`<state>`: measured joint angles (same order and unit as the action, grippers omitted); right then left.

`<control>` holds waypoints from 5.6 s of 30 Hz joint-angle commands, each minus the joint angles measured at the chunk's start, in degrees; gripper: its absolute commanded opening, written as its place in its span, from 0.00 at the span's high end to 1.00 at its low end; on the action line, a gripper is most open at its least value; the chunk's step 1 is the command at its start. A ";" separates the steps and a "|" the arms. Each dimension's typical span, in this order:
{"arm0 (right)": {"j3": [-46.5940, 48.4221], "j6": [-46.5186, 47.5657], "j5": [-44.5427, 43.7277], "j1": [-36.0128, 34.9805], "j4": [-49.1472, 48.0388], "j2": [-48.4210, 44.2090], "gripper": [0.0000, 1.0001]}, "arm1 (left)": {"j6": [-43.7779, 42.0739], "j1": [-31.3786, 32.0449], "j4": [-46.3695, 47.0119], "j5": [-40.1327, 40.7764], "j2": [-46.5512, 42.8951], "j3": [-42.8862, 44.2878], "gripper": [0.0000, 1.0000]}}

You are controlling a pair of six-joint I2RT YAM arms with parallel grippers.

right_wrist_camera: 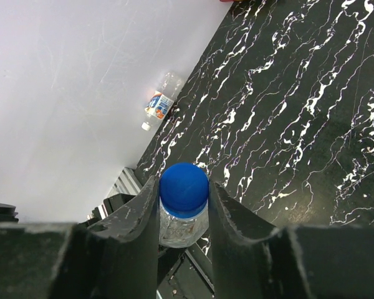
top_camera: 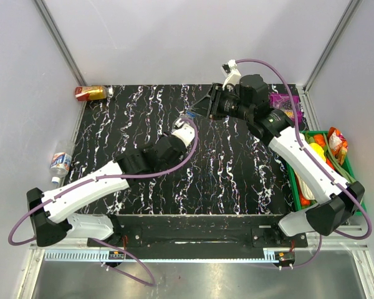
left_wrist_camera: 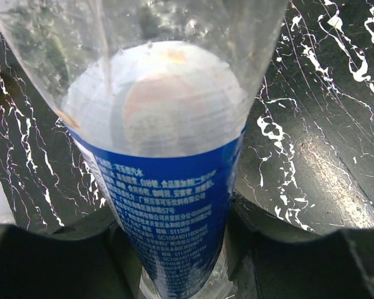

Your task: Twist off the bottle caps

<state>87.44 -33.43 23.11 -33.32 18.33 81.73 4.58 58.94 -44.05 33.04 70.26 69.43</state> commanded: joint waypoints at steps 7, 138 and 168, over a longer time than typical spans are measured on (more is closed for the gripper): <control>0.37 -0.06 2.64 -0.25 -3.56 -1.14 1.00 | 0.08 0.30 1.43 0.71 -0.21 2.20 1.00; -36.90 -0.93 -6.50 9.77 -19.39 -3.34 1.00 | 5.44 -22.55 22.87 -54.48 -17.17 -13.88 1.00; -40.33 1.26 -13.27 9.94 -12.00 -4.12 0.02 | 3.68 -22.55 24.28 -55.89 -18.67 -14.32 1.00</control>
<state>45.30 -34.11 9.67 -23.62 6.35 79.66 8.95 36.69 -22.65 -22.70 51.64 54.68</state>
